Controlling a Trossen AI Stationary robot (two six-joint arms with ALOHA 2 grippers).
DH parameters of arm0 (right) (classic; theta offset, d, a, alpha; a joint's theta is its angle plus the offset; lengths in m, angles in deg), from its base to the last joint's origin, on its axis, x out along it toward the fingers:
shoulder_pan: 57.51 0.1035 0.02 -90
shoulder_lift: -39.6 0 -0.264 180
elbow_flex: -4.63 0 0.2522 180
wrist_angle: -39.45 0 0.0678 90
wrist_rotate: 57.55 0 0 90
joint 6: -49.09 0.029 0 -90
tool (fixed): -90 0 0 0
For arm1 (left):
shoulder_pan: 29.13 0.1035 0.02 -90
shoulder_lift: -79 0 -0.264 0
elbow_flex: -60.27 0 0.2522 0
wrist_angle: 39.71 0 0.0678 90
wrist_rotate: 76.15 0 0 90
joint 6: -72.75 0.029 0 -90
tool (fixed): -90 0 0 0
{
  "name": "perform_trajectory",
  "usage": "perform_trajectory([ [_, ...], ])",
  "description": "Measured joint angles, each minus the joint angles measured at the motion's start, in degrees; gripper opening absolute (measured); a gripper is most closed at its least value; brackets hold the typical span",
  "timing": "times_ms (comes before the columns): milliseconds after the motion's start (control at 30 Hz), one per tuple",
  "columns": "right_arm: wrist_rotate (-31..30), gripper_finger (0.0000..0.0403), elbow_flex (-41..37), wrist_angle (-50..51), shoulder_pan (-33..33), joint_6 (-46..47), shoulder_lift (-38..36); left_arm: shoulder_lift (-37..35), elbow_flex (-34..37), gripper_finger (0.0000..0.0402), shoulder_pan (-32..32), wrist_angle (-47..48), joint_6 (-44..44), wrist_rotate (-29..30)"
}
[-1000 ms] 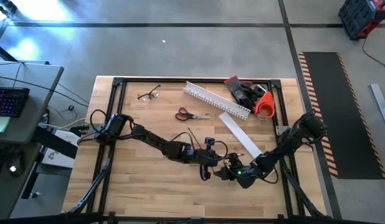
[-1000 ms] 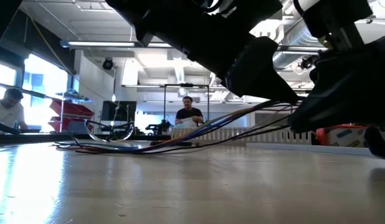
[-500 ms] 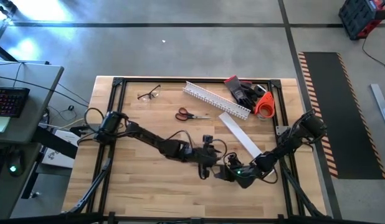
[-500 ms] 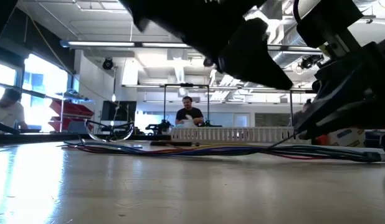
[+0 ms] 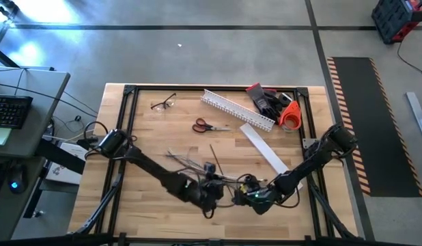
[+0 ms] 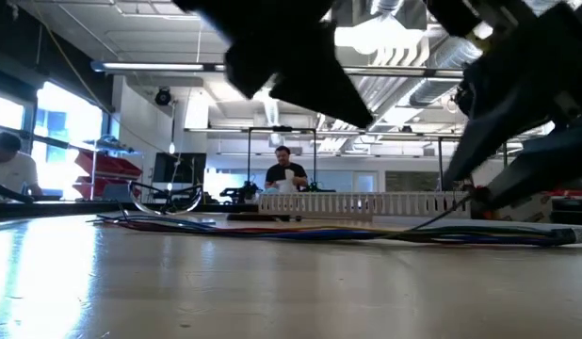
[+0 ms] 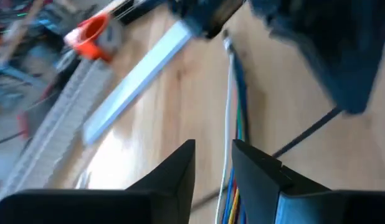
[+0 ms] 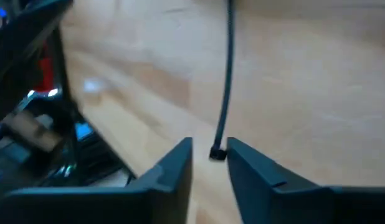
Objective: Ziptie cables
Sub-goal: Wrap the cable wires with a black ziptie
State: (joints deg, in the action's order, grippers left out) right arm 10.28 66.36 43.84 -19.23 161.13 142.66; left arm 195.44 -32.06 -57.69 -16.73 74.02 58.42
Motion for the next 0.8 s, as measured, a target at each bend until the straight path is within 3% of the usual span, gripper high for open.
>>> perform_trajectory([
  [133, 4.52, 0.0157, -0.07, -3.30, -0.19, -4.92, -0.07, 0.00, 0.00, 0.0077, -2.12, 7.23, -5.94, 8.62],
  [300, 26.32, 0.0220, -0.07, -5.09, -3.53, -21.76, -0.13, -0.02, 0.00, 0.0073, -3.12, 15.89, -15.09, 12.31],
  [367, 30.07, 0.0232, 0.62, -5.82, -3.95, -28.86, -0.29, -0.02, 0.00, 0.0073, -3.38, 18.72, -18.48, 12.75],
  [500, 27.57, 0.0232, 6.09, 1.91, -3.04, -49.44, -0.37, -0.02, 0.00, 0.0073, -3.46, 23.31, -24.38, 12.74],
  [633, 15.61, 0.0218, 12.89, 19.32, -1.84, -67.00, -0.37, -0.18, 1.20, 0.0068, -3.42, 26.09, -29.32, 12.20],
  [800, 8.09, 0.0181, 15.10, 24.85, -1.88, -73.53, -0.42, -4.21, 7.68, 0.0024, -3.31, 24.92, -33.78, 9.47],
])
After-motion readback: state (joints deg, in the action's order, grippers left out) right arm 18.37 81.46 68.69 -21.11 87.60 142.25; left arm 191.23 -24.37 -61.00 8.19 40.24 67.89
